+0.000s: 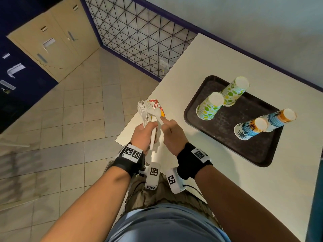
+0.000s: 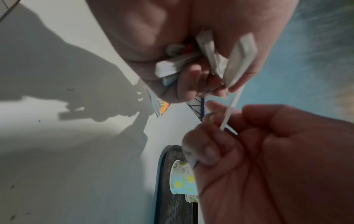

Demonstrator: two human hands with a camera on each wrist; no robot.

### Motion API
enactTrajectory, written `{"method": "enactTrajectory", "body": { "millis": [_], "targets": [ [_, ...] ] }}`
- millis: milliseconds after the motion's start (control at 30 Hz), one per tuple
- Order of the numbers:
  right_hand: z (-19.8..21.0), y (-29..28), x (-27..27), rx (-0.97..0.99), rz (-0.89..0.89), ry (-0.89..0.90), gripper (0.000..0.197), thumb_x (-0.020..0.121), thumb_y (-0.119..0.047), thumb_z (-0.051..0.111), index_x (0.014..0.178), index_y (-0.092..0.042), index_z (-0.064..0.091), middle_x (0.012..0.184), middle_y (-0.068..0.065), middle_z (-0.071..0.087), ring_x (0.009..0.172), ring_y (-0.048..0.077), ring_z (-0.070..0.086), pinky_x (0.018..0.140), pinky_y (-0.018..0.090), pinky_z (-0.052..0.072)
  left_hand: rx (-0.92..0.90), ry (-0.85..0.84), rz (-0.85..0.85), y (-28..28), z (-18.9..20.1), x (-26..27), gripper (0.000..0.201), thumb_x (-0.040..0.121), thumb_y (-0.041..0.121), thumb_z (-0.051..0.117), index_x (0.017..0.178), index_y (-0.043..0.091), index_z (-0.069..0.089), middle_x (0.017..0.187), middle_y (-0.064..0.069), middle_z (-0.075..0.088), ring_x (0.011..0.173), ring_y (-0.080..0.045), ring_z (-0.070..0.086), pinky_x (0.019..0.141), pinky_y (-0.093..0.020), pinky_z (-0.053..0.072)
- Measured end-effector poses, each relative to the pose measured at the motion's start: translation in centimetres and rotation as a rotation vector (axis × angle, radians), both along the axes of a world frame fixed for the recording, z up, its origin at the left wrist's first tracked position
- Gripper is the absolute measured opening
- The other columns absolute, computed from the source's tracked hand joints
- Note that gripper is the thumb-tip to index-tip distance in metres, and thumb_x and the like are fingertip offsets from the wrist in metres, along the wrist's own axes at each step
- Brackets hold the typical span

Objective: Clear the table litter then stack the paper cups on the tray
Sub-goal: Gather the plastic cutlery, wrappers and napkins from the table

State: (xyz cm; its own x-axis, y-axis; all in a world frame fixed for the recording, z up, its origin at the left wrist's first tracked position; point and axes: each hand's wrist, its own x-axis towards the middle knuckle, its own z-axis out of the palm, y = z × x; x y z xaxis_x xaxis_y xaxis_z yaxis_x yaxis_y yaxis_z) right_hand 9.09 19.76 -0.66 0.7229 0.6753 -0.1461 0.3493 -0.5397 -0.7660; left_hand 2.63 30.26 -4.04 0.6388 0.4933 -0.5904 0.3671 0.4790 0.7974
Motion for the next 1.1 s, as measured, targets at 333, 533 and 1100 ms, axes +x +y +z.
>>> {"method": "enactTrajectory", "body": {
  "millis": [333, 533, 1100],
  "targets": [
    [-0.6, 0.9, 1.0, 0.16, -0.137, 0.337, 0.047, 0.092, -0.017, 0.067, 0.138, -0.014, 0.056, 0.061, -0.003, 0.071, 0.064, 0.006, 0.07, 0.07, 0.02, 0.056, -0.102, -0.158, 0.058, 0.5, 1.0, 0.1, 0.017, 0.102, 0.024, 0.067, 0.089, 0.014, 0.069, 0.059, -0.004, 0.06, 0.065, -0.025, 0.062, 0.051, -0.03, 0.055],
    [-2.4, 3.1, 4.7, 0.01, -0.171, 0.047, 0.044, 0.081, -0.031, 0.056, 0.119, -0.012, 0.068, 0.107, 0.009, 0.066, 0.096, 0.024, 0.065, 0.092, 0.03, 0.052, 0.039, 0.017, 0.045, 3.0, -0.1, -1.6, 0.046, 0.086, 0.057, 0.075, 0.101, 0.013, 0.08, 0.086, -0.018, 0.078, 0.071, -0.029, 0.071, 0.071, -0.041, 0.059],
    [-9.1, 0.5, 6.5, -0.435, 0.023, 0.06, 0.048, 0.086, -0.03, 0.073, 0.127, -0.019, 0.052, 0.117, 0.011, 0.037, 0.078, 0.032, 0.056, 0.087, 0.035, 0.054, 0.035, 0.112, -0.016, 3.7, -0.5, -4.8, 0.031, 0.1, 0.02, 0.061, 0.071, 0.012, 0.058, 0.05, 0.004, 0.058, 0.037, -0.009, 0.053, 0.045, -0.023, 0.042]
  ]
}}
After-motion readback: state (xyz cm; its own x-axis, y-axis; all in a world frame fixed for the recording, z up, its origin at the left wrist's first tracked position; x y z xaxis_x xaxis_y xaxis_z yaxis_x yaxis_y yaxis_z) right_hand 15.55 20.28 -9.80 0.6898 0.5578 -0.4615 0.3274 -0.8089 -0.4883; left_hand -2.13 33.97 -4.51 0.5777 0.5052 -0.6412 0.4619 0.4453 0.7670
